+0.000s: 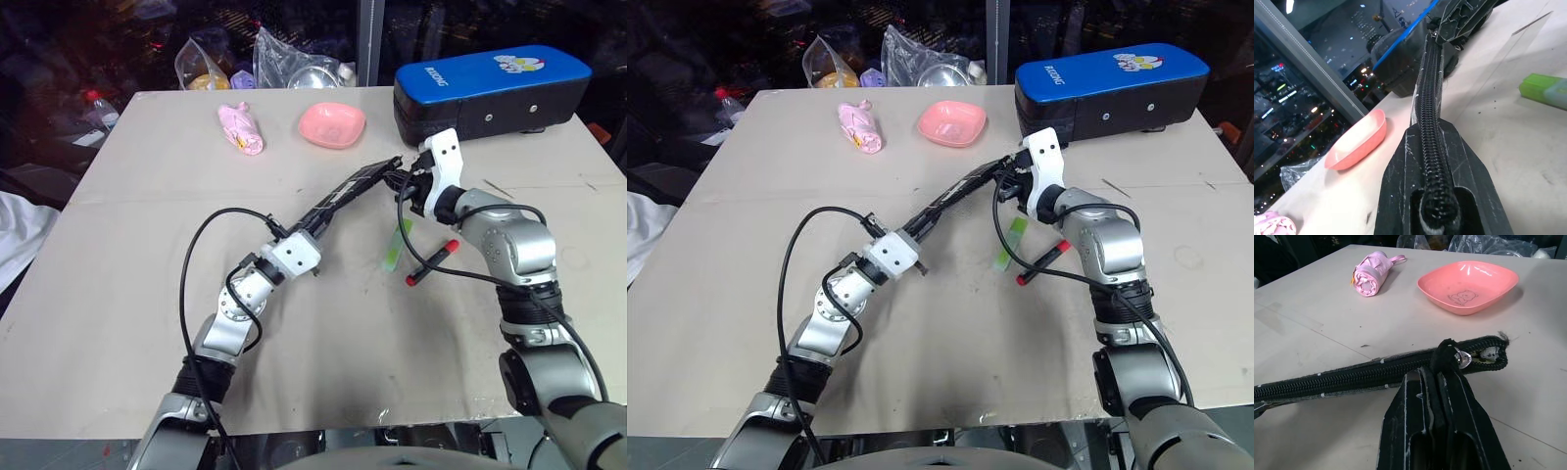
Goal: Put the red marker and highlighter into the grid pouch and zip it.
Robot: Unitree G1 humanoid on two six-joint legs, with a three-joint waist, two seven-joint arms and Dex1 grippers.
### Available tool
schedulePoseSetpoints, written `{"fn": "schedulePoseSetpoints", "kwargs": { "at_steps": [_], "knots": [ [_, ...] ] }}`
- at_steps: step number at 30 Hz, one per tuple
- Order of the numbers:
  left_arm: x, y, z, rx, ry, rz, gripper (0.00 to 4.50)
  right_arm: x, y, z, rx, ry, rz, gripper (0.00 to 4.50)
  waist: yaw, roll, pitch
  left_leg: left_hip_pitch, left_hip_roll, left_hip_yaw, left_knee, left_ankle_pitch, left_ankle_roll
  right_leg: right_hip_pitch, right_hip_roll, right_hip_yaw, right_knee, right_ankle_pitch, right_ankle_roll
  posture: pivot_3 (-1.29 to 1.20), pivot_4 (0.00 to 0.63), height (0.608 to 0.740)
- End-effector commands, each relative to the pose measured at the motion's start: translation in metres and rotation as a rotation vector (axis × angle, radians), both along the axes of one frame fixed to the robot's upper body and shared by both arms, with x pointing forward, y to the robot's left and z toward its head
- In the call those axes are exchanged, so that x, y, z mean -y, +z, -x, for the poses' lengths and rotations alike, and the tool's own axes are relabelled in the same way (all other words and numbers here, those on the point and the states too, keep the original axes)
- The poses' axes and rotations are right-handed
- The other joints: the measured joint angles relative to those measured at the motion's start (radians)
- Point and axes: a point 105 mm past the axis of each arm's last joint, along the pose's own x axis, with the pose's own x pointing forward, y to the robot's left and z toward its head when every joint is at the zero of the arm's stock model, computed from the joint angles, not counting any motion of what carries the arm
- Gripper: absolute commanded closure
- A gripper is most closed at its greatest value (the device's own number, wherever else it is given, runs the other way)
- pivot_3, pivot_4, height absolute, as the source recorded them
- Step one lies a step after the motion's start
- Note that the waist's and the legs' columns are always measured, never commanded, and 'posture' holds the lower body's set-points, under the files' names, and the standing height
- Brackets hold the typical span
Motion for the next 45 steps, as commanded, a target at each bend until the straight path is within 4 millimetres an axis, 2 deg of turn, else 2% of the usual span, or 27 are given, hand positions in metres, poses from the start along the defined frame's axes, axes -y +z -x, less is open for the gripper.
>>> {"fn": "schedulePoseSetpoints", "kwargs": {
  "at_steps": [1, 29, 45],
  "knots": [
    [-0.001, 0.01, 0.002, 0.048, 0.003, 0.024, 4.46, -0.004, 0.011, 0.005, 0.06, 0.027, 0.022, 4.5, 0.0, 0.0, 0.0, 0.0, 0.0, 0.0, 0.0, 0.0, 0.0, 0.0, 0.0, 0.0, 0.0, 0.0, 0.0, 0.0, 0.15, 0.738],
    [0.015, 0.001, 0.005, 0.03, -0.039, 0.0, 4.46, -0.04, -0.007, 0.052, 0.151, 0.373, 0.303, 4.5, 0.001, 0.0, 0.0, 0.0, 0.0, 0.0, 0.0, 0.0, 0.0, 0.0, 0.0, 0.0, -0.001, 0.0, 0.0, 0.0, 0.15, 0.738],
    [0.025, -0.005, 0.008, 0.019, -0.067, -0.01, 4.46, -0.072, -0.013, 0.095, 0.217, 0.633, 0.413, 4.5, 0.001, 0.0, 0.0, 0.0, 0.0, -0.001, 0.0, 0.0, 0.0, 0.0, 0.001, -0.001, -0.001, 0.0, 0.0, 0.0, 0.15, 0.738]
  ]
}}
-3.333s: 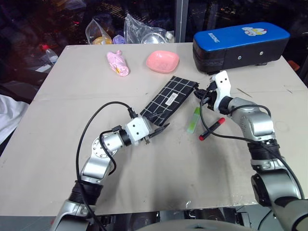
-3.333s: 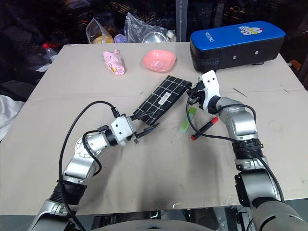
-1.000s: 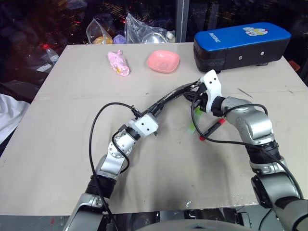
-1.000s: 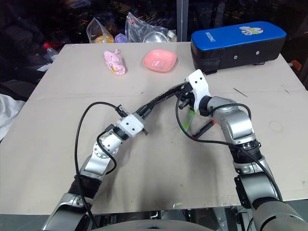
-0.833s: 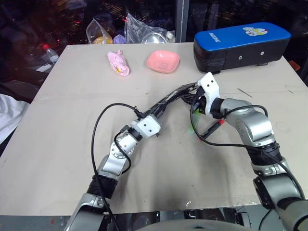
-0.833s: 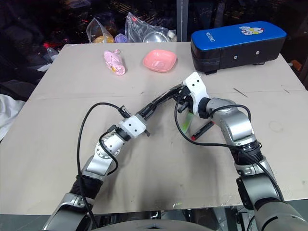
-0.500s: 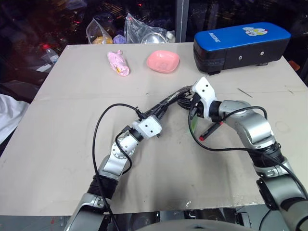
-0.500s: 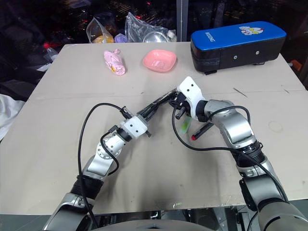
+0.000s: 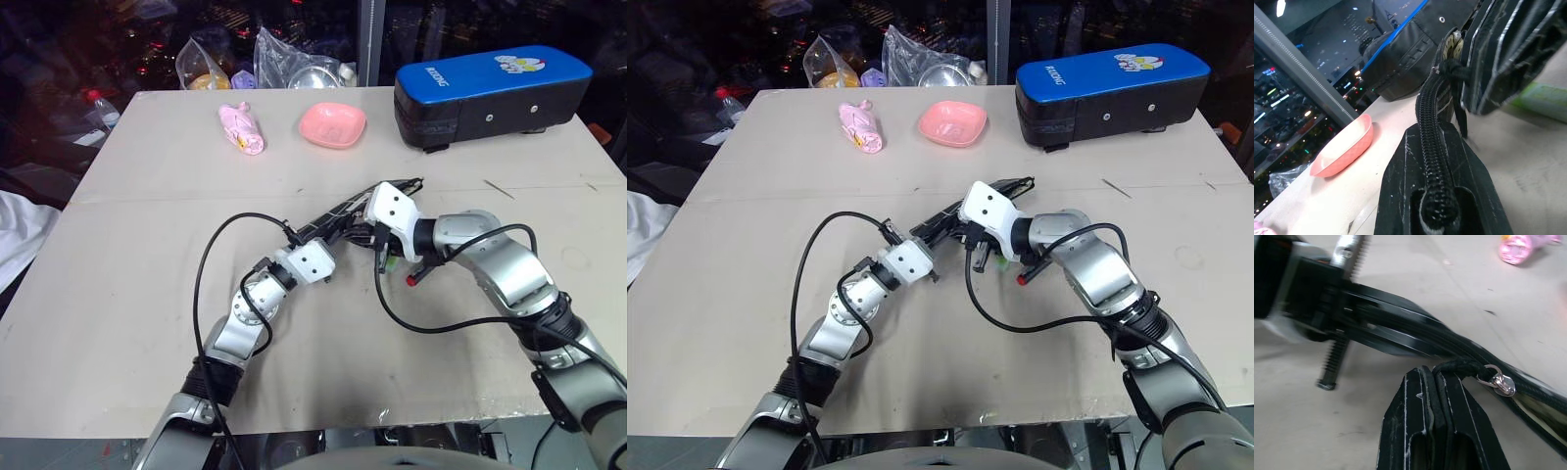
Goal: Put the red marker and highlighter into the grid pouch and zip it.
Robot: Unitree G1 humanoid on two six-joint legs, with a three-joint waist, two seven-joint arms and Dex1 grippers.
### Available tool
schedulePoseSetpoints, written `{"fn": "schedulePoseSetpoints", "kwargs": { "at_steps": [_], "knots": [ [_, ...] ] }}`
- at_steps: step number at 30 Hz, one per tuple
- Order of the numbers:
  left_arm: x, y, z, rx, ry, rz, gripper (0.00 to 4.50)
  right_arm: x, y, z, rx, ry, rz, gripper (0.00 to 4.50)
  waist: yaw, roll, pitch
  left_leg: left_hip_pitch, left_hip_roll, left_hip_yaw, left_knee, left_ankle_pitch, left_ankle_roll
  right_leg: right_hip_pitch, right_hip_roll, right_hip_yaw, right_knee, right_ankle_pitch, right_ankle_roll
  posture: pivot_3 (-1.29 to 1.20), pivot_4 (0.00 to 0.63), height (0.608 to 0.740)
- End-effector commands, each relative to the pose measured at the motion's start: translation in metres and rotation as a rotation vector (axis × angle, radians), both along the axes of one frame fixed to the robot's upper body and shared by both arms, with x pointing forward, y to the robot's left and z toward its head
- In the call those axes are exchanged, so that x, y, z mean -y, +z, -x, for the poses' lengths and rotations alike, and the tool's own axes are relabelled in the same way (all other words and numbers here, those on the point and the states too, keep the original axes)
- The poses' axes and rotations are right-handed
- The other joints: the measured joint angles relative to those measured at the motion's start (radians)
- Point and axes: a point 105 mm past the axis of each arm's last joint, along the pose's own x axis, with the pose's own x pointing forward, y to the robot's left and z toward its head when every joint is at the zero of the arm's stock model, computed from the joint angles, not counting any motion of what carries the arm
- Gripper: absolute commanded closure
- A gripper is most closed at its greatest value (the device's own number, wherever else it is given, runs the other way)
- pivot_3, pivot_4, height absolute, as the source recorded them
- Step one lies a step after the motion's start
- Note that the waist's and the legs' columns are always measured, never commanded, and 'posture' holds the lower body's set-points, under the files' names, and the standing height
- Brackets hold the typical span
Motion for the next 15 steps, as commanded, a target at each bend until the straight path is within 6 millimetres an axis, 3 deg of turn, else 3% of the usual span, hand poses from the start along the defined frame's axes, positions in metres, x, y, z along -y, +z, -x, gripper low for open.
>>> {"fn": "schedulePoseSetpoints", "kwargs": {
  "at_steps": [1, 6, 9, 13, 15],
  "knots": [
    [0.004, 0.005, 0.003, 0.029, -0.016, 0.016, 4.46, -0.017, 0.014, 0.021, 0.046, 0.117, -0.027, 4.5, 0.0, 0.0, 0.0, 0.0, 0.0, 0.0, 0.0, 0.0, 0.0, 0.0, 0.0, 0.0, 0.0, 0.0, 0.0, 0.0, 0.15, 0.738],
    [0.002, 0.006, 0.002, 0.025, -0.007, 0.032, 4.46, -0.011, 0.012, 0.019, 0.027, 0.1, -0.026, 4.5, 0.001, 0.0, 0.0, 0.0, 0.0, 0.0, 0.0, 0.0, 0.0, 0.0, 0.0, 0.0, 0.0, 0.0, 0.0, 0.0, 0.15, 0.738],
    [-0.001, 0.012, 0.0, 0.025, 0.011, 0.06, 4.5, 0.008, 0.014, 0.014, 0.013, 0.072, -0.023, 3.7, 0.003, 0.0, 0.0, 0.0, 0.0, 0.0, 0.0, 0.0, 0.0, 0.0, 0.0, 0.0, 0.0, 0.0, 0.0, 0.0, 0.15, 0.738],
    [-0.004, 0.025, 0.0, 0.027, 0.001, 0.09, 4.5, 0.037, 0.022, 0.012, -0.005, -0.003, -0.063, 1.78, 0.004, -0.001, 0.0, -0.001, -0.001, 0.0, 0.0, 0.0, 0.0, 0.0, 0.0, -0.001, 0.0, 0.0, 0.0, 0.0, 0.15, 0.738],
    [-0.005, 0.03, 0.001, 0.017, -0.018, 0.102, 4.5, 0.047, 0.025, 0.021, -0.048, 0.002, -0.088, 1.78, 0.003, -0.001, 0.0, -0.001, -0.001, -0.001, 0.0, 0.0, 0.0, 0.0, 0.0, -0.001, 0.0, 0.0, 0.0, 0.0, 0.15, 0.738]
  ]
}}
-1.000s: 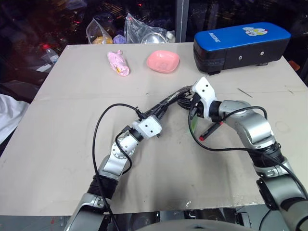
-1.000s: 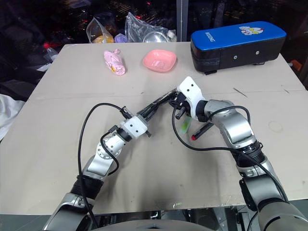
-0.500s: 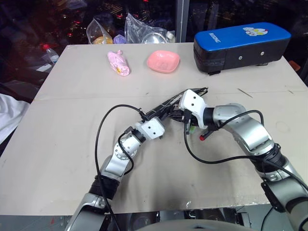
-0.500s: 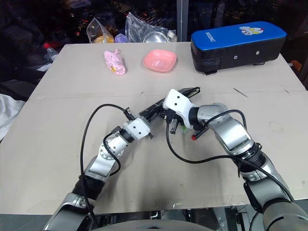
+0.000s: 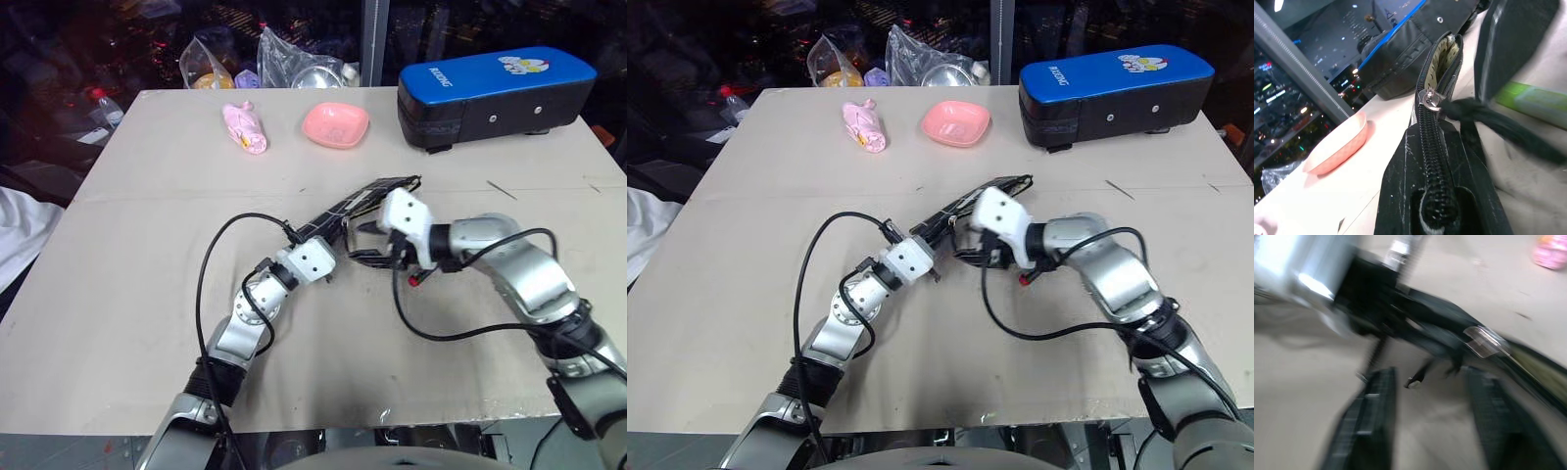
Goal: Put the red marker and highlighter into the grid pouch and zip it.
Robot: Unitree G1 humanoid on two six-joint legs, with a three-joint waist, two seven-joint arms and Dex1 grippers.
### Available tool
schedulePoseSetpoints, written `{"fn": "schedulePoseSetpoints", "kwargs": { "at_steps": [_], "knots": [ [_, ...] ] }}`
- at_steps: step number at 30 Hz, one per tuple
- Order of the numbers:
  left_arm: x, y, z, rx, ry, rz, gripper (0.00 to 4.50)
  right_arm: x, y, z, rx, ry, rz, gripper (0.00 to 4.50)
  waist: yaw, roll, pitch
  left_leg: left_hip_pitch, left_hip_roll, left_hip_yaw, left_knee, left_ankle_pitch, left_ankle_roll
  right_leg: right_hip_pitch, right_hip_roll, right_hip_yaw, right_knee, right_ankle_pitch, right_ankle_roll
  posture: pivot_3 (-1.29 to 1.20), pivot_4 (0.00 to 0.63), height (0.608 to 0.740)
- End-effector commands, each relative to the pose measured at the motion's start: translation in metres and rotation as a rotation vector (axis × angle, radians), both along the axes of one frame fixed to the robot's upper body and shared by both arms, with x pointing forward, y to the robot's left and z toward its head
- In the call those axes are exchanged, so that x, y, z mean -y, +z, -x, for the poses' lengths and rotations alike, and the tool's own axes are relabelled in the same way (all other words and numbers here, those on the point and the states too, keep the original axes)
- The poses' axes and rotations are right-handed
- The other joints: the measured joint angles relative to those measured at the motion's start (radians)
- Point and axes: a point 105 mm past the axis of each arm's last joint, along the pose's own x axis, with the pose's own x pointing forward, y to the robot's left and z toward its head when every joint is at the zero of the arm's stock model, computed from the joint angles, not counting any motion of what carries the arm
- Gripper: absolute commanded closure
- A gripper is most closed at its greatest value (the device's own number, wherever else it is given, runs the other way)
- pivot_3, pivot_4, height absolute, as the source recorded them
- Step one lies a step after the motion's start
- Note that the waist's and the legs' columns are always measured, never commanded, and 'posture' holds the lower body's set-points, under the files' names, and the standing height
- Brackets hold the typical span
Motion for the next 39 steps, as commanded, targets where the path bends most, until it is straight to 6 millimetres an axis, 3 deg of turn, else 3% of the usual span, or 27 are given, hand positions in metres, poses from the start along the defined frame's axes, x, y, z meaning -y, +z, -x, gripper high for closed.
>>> {"fn": "schedulePoseSetpoints", "kwargs": {
  "at_steps": [1, 6, 10, 12, 20, 28, 31, 32, 34, 37, 39],
  "knots": [
    [-0.003, 0.027, 0.004, 0.039, -0.036, 0.052, 4.5, 0.013, 0.024, 0.013, 0.003, 0.005, -0.098, 1.78, -0.002, 0.0, 0.0, 0.0, 0.0, 0.0, 0.0, 0.0, 0.0, 0.0, 0.0, 0.0, 0.0, 0.0, 0.0, 0.0, 0.15, 0.738],
    [-0.004, 0.035, 0.009, 0.023, -0.084, 0.044, 4.5, 0.025, 0.048, -0.011, 0.058, -0.168, -0.254, 1.78, -0.008, 0.0, 0.0, 0.001, 0.001, -0.001, 0.0, 0.0, 0.0, 0.0, 0.001, 0.0, 0.002, 0.0, 0.0, 0.0, 0.15, 0.738],
    [-0.002, 0.036, 0.012, 0.013, -0.121, 0.023, 4.5, 0.022, 0.056, -0.025, 0.061, -0.243, -0.338, 3.46, -0.003, 0.0, 0.0, 0.002, 0.001, 0.0, 0.0, 0.0, -0.001, 0.0, 0.005, 0.0, 0.002, 0.0, 0.0, 0.0, 0.15, 0.738],
    [-0.001, 0.035, 0.012, 0.01, -0.128, 0.017, 4.5, 0.022, 0.051, -0.036, 0.051, -0.308, -0.331, 4.44, -0.002, 0.0, 0.0, 0.001, 0.001, 0.0, 0.0, 0.001, -0.001, 0.0, 0.005, 0.001, 0.001, 0.0, 0.0, 0.0, 0.15, 0.738],
    [0.004, 0.035, 0.017, 0.014, -0.147, 0.014, 4.5, 0.014, 0.013, -0.045, -0.008, -0.311, -0.166, 4.44, -0.002, 0.0, 0.0, 0.0, 0.0, 0.001, 0.0, 0.001, -0.001, 0.0, 0.004, 0.001, 0.0, 0.0, 0.0, 0.0, 0.15, 0.738],
    [0.004, 0.034, 0.019, 0.02, -0.152, -0.005, 4.5, -0.015, 0.019, -0.052, 0.402, -0.084, 0.108, 4.44, -0.005, 0.0, 0.0, 0.001, 0.001, 0.001, 0.0, 0.0, 0.0, 0.0, 0.005, 0.001, 0.0, 0.0, 0.0, 0.0, 0.15, 0.738],
    [0.004, 0.033, 0.018, 0.019, -0.147, -0.006, 4.5, -0.019, 0.022, -0.054, 0.512, -0.022, 0.157, 3.21, -0.002, 0.0, 0.0, 0.001, 0.001, 0.001, 0.0, 0.0, 0.0, 0.0, 0.005, 0.001, 0.0, 0.0, 0.0, 0.0, 0.15, 0.738],
    [0.003, 0.033, 0.018, 0.017, -0.143, -0.007, 4.5, -0.018, 0.022, -0.055, 0.56, 0.002, 0.199, 2.51, -0.001, 0.0, 0.0, 0.0, 0.001, 0.001, 0.0, 0.0, 0.0, 0.0, 0.005, 0.001, 0.0, 0.0, 0.0, 0.0, 0.15, 0.738],
    [0.001, 0.031, 0.017, 0.014, -0.129, -0.007, 4.5, -0.015, 0.023, -0.056, 0.625, 0.035, 0.25, 1.71, -0.002, 0.0, 0.0, 0.0, 0.0, 0.001, 0.0, 0.001, -0.001, 0.0, 0.004, 0.001, -0.001, 0.0, 0.0, 0.0, 0.15, 0.738],
    [-0.001, 0.03, 0.015, 0.008, -0.109, -0.001, 4.5, -0.011, 0.025, -0.056, 0.664, 0.063, 0.267, 0.11, -0.002, 0.0, 0.0, 0.0, 0.0, 0.002, 0.0, 0.001, -0.002, 0.0, 0.004, 0.002, 0.0, 0.0, 0.0, 0.0, 0.15, 0.738],
    [-0.004, 0.029, 0.012, 0.008, -0.091, 0.0, 4.5, -0.006, 0.03, -0.053, 0.654, 0.044, 0.229, 0.04, -0.002, 0.0, 0.0, 0.001, 0.001, 0.002, 0.0, 0.001, -0.002, 0.0, 0.004, 0.002, 0.0, 0.0, 0.0, 0.0, 0.15, 0.738]
  ]
}}
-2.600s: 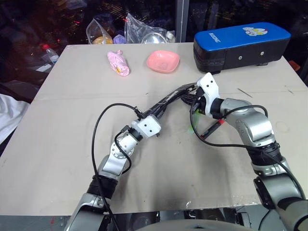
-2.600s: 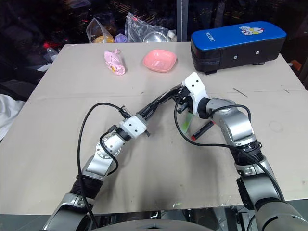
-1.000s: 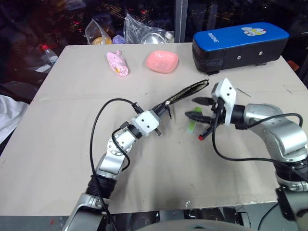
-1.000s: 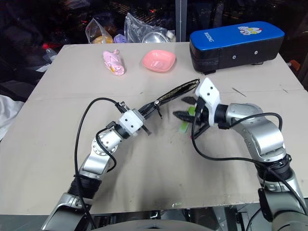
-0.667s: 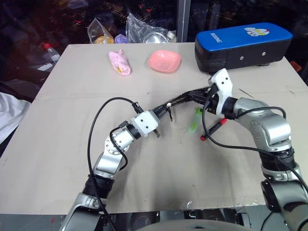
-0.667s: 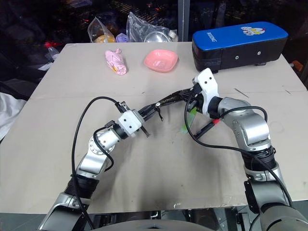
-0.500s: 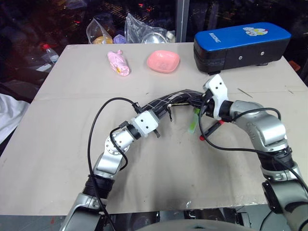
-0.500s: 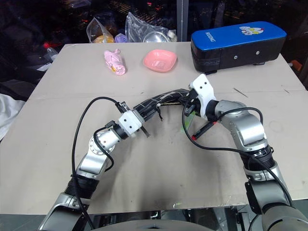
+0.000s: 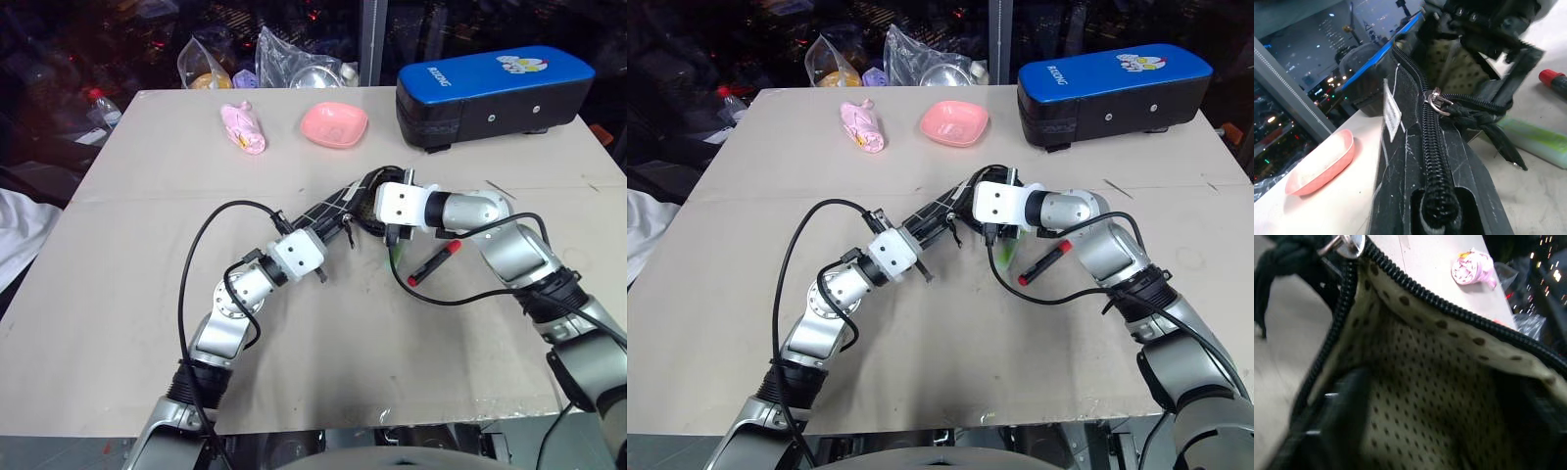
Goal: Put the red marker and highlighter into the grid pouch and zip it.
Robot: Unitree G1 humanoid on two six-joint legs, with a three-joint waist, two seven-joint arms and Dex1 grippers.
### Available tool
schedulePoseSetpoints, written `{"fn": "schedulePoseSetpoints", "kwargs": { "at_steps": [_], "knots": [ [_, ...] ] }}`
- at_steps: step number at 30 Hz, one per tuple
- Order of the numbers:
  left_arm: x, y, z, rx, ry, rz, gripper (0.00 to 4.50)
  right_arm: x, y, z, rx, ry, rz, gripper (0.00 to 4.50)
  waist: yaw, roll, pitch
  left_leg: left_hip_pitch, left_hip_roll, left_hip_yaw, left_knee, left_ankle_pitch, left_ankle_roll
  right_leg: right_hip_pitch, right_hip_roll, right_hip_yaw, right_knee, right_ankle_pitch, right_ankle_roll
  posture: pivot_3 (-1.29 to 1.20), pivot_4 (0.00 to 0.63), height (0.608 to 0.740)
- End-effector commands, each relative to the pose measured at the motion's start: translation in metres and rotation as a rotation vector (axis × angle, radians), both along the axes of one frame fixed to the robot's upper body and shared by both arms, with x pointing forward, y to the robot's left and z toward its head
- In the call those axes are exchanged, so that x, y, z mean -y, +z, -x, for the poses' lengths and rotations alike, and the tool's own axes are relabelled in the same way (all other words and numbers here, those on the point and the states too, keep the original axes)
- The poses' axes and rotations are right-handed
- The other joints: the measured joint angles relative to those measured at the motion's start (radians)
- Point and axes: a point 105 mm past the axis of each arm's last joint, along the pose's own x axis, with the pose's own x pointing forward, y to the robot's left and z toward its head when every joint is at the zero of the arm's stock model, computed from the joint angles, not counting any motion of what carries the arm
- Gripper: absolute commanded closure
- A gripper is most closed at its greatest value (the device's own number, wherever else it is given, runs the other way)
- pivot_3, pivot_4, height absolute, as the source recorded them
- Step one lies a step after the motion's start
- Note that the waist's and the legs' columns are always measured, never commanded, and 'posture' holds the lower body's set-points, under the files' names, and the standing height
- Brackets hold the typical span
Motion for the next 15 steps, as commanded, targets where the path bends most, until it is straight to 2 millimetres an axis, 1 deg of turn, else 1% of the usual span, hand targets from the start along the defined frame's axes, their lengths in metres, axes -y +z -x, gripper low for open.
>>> {"fn": "schedulePoseSetpoints", "kwargs": {
  "at_steps": [1, 4, 6, 8, 10, 12, 15],
  "knots": [
    [-0.006, 0.01, -0.003, 0.041, 0.04, 0.022, 4.5, 0.011, 0.028, 0.007, 0.038, -0.005, -0.111, 0.04, 0.0, 0.0, 0.0, 0.0, 0.0, 0.0, 0.0, 0.0, 0.0, 0.0, 0.0, 0.0, 0.0, 0.0, 0.0, 0.0, 0.15, 0.738],
    [-0.011, 0.011, -0.005, 0.041, 0.055, 0.019, 4.5, 0.03, 0.044, 0.023, -0.077, -0.042, -0.321, 0.04, 0.007, 0.0, 0.0, 0.0, 0.001, -0.001, 0.0, 0.001, -0.002, 0.0, -0.001, -0.001, 0.0, 0.0, 0.0, 0.0, 0.15, 0.738],
    [-0.014, 0.011, -0.005, 0.039, 0.056, 0.017, 4.5, 0.044, 0.042, 0.036, -0.198, -0.044, -0.36, 0.04, 0.007, 0.0, 0.0, -0.001, 0.001, -0.001, 0.0, 0.001, -0.002, 0.0, -0.004, -0.001, 0.0, 0.0, 0.0, 0.0, 0.15, 0.738],
    [-0.016, 0.011, -0.006, 0.038, 0.052, 0.011, 4.5, 0.062, 0.027, 0.053, -0.351, -0.042, -0.333, 0.04, 0.013, 0.0, 0.0, -0.001, 0.0, -0.001, 0.0, 0.001, -0.002, 0.0, -0.005, -0.001, 0.0, 0.0, 0.0, 0.0, 0.15, 0.738],
    [-0.018, 0.012, -0.007, 0.033, 0.039, 0.001, 4.5, 0.08, 0.012, 0.065, -0.461, -0.036, -0.285, 0.04, 0.014, 0.0, 0.0, 0.0, 0.0, -0.001, 0.0, -0.001, 0.002, 0.001, -0.005, -0.001, 0.0, 0.0, 0.0, 0.0, 0.15, 0.738],
    [-0.019, 0.012, -0.008, 0.032, 0.021, -0.016, 4.5, 0.093, 0.002, 0.069, -0.504, -0.027, -0.26, 0.04, 0.014, -0.001, 0.0, 0.001, -0.001, -0.001, 0.0, -0.001, 0.002, 0.002, -0.004, -0.001, 0.0, 0.0, 0.0, 0.0, 0.15, 0.738],
    [-0.022, 0.013, -0.01, 0.031, -0.004, -0.041, 4.5, 0.112, -0.021, 0.063, -0.567, -0.05, -0.168, 0.04, 0.002, -0.001, 0.0, 0.002, -0.001, -0.001, 0.0, -0.001, 0.002, 0.002, 0.001, 0.0, 0.0, 0.0, 0.0, 0.0, 0.15, 0.738]
  ]
}}
